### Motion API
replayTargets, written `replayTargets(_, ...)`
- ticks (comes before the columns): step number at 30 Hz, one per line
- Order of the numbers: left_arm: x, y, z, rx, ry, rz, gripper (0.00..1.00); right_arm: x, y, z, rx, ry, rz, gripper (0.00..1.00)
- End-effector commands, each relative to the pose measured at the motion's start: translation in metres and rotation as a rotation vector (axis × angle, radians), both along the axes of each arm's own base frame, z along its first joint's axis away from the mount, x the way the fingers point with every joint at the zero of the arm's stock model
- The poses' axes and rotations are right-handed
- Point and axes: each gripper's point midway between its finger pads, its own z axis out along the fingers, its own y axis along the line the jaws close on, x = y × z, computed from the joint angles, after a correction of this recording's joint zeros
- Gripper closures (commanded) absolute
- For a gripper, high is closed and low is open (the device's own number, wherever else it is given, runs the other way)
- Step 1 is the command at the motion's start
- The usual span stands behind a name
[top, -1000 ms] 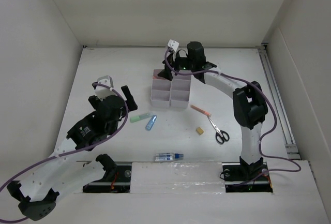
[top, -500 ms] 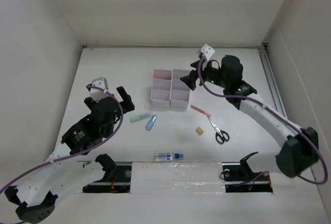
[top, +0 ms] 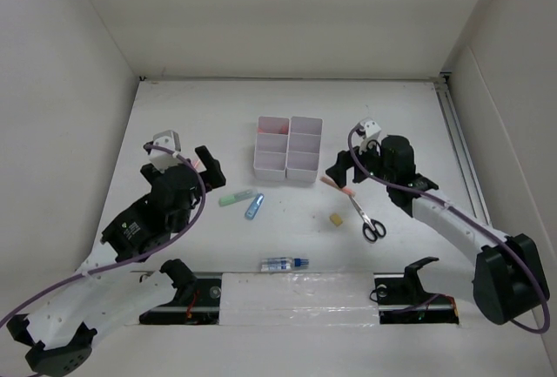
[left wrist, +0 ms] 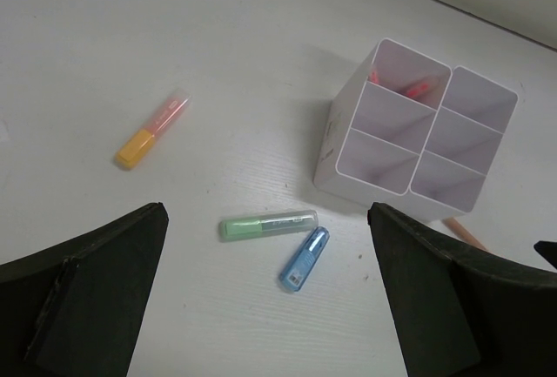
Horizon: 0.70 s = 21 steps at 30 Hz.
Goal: Sort the stationery into containers
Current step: Pick up the pen from the center of the board.
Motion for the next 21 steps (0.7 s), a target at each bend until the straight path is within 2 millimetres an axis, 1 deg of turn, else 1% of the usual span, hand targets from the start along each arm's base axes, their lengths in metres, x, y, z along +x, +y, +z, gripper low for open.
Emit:
replayTargets(1, 0.003, -0.002, 0.004, -0.01, -0.023, -0.006, 0.0, 0.014, -0.004, 0.006, 0.016, -0.033, -0.052, 0.0)
replayTargets(3, 0.002, -0.001, 0.005, -0.016, -0.03, -0.006, 0.0, 0.016, -0.003, -0.003, 0.007, -0.011, -0.052, 0.0)
replayTargets(4, 0.002, -0.001, 0.005, -0.016, -0.03, -0.006, 0.0, 0.018, -0.003, -0.02, -0.01, 0.031, -0.052, 0.0)
replayTargets(6, 0.001, -0.002, 0.008, -0.024, -0.04, -0.019, 0.0, 0.023, -0.006, -0.035, -0.014, 0.088, -0.083, 0.02)
replayTargets(7, 0.001, -0.002, 0.008, -0.024, -0.04, -0.019, 0.0, 0.024, -0.008, -0.054, -0.021, 0.147, -0.101, 0.02)
replayTargets(8, 0.001, -0.002, 0.008, -0.024, -0.04, -0.019, 0.0, 0.025, -0.01, -0.062, -0.009, 0.186, -0.124, 0.05)
replayTargets(9, 0.001, -0.004, 0.008, -0.027, -0.037, -0.027, 0.0, 0.021, -0.007, -0.065, 0.009, 0.211, -0.088, 0.06)
replayTargets(10, 0.001, -0.004, 0.008, -0.027, -0.037, -0.027, 0.0, 0.021, -0.007, -0.065, 0.009, 0.212, -0.088, 0.06)
replayTargets(12, -0.001, -0.002, 0.01, -0.034, -0.045, -0.027, 0.0, 0.023, -0.012, -0.068, 0.003, 0.224, -0.131, 0.06)
replayTargets(14, -0.001, -0.002, 0.014, -0.048, -0.059, -0.027, 0.0, 0.025, -0.013, -0.065, -0.003, 0.228, -0.139, 0.06)
replayTargets(16, -0.001, -0.002, 0.014, -0.048, -0.059, -0.027, 0.0, 0.019, -0.013, -0.075, -0.028, 0.265, -0.144, 0.06)
replayTargets(17, -0.001, -0.002, 0.014, -0.048, -0.059, -0.027, 0.0, 0.021, -0.016, -0.077, -0.041, 0.273, -0.16, 0.06)
replayTargets(18, -0.001, -0.001, 0.014, -0.039, -0.059, -0.03, 0.0, 0.017, -0.015, -0.086, -0.063, 0.304, -0.172, 0.06)
replayTargets(19, -0.001, -0.001, 0.014, -0.039, -0.059, -0.03, 0.0, 0.015, -0.017, -0.091, -0.091, 0.326, -0.186, 0.07)
replayTargets(20, -0.002, 0.0, 0.015, -0.045, -0.066, -0.03, 0.0, 0.016, -0.016, -0.091, -0.086, 0.344, -0.194, 0.09)
replayTargets(21, -0.002, 0.0, 0.016, -0.045, -0.066, -0.03, 0.0, 0.013, -0.014, -0.099, -0.098, 0.383, -0.211, 0.1)
